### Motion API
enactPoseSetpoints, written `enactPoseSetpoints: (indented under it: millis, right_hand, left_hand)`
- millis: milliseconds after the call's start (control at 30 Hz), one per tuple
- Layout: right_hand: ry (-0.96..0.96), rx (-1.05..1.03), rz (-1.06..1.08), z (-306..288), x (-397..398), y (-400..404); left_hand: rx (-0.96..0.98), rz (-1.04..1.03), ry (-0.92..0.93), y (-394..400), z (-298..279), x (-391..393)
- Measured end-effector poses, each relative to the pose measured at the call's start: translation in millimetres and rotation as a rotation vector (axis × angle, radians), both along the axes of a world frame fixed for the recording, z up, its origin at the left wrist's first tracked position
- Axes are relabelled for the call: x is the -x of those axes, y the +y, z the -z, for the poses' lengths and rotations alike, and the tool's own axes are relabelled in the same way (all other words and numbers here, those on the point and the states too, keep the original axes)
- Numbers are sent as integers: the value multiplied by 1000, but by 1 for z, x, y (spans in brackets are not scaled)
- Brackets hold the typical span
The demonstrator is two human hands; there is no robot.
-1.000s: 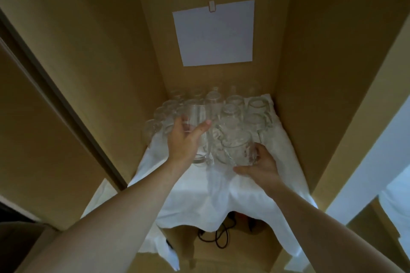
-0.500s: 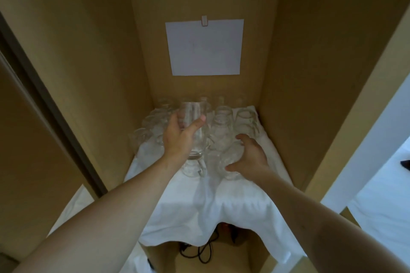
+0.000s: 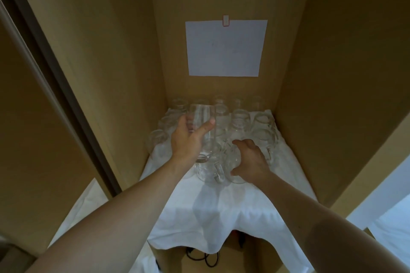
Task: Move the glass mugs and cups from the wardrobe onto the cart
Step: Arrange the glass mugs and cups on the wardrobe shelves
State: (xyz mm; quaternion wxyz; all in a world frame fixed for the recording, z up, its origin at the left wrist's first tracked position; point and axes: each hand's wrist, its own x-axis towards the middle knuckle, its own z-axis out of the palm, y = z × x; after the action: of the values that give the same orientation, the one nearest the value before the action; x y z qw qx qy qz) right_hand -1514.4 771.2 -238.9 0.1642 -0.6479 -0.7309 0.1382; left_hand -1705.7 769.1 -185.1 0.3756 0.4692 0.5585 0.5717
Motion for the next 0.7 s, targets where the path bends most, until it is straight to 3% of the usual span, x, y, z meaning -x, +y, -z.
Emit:
enactPoseSetpoints:
  millis: [400, 700]
  right_hand:
    - [36, 33, -18, 10, -6, 7]
    - [299, -133, 187, 6, -19, -22]
  left_hand:
    - [-3, 52, 41, 8, -3, -9]
    - [-72, 114, 118, 11, -12, -45]
